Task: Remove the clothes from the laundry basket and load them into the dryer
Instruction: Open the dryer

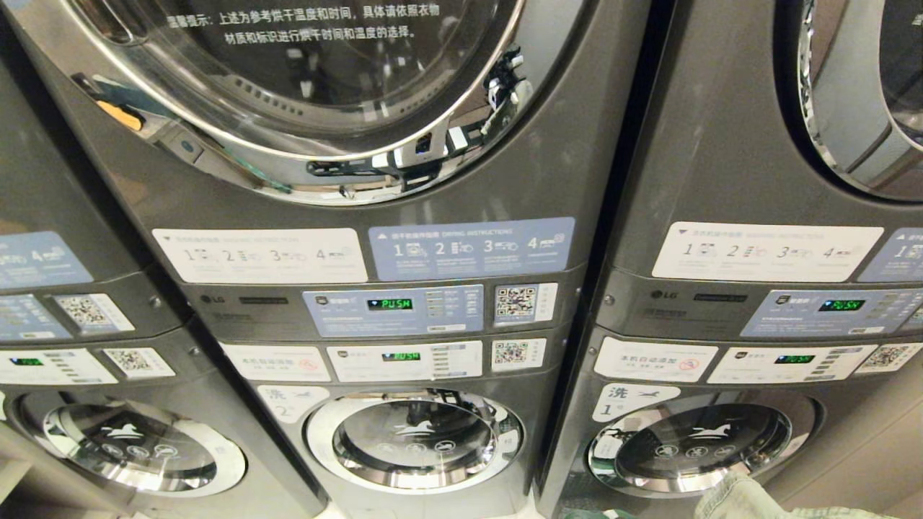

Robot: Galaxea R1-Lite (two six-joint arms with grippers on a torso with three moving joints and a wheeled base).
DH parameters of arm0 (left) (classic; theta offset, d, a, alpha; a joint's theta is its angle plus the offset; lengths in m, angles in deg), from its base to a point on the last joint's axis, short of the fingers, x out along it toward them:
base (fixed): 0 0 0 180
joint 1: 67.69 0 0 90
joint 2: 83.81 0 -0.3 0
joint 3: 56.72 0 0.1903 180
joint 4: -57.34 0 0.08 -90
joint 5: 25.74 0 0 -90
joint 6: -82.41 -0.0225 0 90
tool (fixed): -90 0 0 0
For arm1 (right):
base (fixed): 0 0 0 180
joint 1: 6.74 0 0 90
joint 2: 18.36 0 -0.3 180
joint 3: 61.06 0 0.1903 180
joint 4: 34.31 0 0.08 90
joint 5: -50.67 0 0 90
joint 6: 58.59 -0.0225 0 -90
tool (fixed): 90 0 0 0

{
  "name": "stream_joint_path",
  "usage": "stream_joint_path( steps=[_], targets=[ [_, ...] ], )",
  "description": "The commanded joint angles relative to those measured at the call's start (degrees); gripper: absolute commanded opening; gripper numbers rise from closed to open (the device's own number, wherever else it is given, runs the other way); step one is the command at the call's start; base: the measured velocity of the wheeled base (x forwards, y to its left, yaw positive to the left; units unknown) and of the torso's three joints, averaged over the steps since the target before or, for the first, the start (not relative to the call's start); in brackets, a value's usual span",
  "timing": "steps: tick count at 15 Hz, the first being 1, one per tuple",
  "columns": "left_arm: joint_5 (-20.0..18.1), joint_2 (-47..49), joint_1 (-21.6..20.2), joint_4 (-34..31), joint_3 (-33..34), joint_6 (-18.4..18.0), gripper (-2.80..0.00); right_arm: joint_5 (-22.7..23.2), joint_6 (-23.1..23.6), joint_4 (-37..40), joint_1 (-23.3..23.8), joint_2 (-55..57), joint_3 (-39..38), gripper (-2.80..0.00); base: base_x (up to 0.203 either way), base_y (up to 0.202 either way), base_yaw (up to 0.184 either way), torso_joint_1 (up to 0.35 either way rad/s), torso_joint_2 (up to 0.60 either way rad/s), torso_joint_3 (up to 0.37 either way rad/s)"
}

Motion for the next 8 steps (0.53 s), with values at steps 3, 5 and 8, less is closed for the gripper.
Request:
stream_joint_path(
  steps=[3, 5, 8],
  targets=[
    [0.1, 0.0, 0.0, 0.0, 0.0, 0.0, -2.8, 0.0, 0.0, 0.1, 0.0, 0.0, 0.0, -2.8, 0.0, -0.195, 0.003, 0.002, 0.0, 0.001],
    [0.1, 0.0, 0.0, 0.0, 0.0, 0.0, -2.8, 0.0, 0.0, 0.1, 0.0, 0.0, 0.0, -2.8, 0.0, -0.163, -0.001, 0.003, 0.0, 0.004],
    [0.0, 0.0, 0.0, 0.0, 0.0, 0.0, -2.8, 0.0, 0.1, 0.1, 0.0, 0.0, 0.0, -2.8, 0.0, -0.026, 0.0, 0.001, 0.0, 0.0]
  ],
)
